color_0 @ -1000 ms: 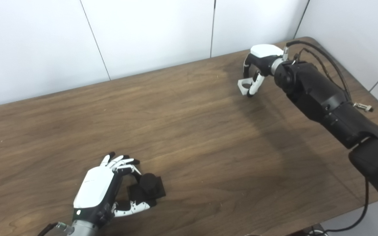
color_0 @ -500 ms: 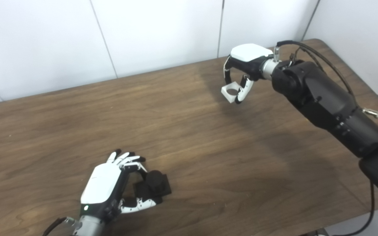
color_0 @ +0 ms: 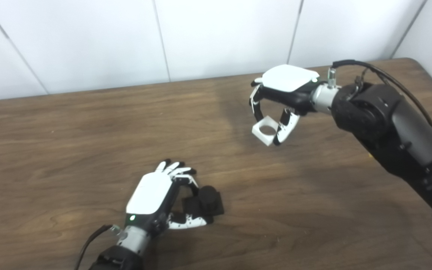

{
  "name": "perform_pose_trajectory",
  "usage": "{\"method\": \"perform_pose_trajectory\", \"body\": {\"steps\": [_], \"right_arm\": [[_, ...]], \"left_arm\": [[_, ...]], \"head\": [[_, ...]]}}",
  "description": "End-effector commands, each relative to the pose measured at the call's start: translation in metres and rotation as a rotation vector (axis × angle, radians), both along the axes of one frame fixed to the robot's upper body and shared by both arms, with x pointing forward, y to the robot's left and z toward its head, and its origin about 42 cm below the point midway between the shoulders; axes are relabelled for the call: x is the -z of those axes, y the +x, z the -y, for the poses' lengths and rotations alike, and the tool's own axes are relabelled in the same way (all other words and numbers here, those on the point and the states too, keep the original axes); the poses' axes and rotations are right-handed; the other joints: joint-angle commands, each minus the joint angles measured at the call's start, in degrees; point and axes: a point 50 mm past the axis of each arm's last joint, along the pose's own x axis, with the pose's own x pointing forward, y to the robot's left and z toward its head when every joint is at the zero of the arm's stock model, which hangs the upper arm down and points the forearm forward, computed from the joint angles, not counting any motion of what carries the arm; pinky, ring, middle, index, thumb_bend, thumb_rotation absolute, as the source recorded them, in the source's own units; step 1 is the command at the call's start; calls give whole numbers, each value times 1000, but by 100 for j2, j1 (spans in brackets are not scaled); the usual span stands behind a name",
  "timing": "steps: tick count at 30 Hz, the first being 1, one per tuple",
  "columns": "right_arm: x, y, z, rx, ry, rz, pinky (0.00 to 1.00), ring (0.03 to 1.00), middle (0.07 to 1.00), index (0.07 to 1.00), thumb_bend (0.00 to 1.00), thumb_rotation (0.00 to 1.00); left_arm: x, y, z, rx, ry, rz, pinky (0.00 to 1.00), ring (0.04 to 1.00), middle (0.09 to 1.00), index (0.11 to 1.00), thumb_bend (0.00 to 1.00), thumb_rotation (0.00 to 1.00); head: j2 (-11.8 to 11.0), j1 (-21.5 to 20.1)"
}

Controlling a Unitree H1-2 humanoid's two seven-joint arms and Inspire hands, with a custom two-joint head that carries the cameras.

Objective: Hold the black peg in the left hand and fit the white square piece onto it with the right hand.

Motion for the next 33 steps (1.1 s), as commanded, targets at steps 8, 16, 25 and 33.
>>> {"method": "perform_pose_trajectory", "body": {"steps": [8, 16, 25, 33], "right_arm": [[-26, -28, -30, -162, 30, 62, 906, 929, 775, 483, 524, 132], [-21, -47, -55, -253, 54, 55, 949, 923, 774, 483, 525, 134], [-11, -55, -77, -304, 56, 37, 985, 923, 773, 483, 524, 133], [3, -58, -89, -313, 66, 9, 974, 916, 771, 483, 524, 133]], "left_arm": [[14, 0, 9, 3, 63, -60, 1000, 925, 819, 488, 515, 53], [16, 1, 9, 8, 62, -54, 1000, 919, 816, 488, 516, 54], [16, 2, 12, 6, 57, -62, 1000, 922, 819, 488, 515, 53], [15, 3, 14, 3, 47, -60, 1000, 922, 818, 488, 515, 54]], "head": [[53, 124], [65, 75], [86, 93], [104, 124]]}}
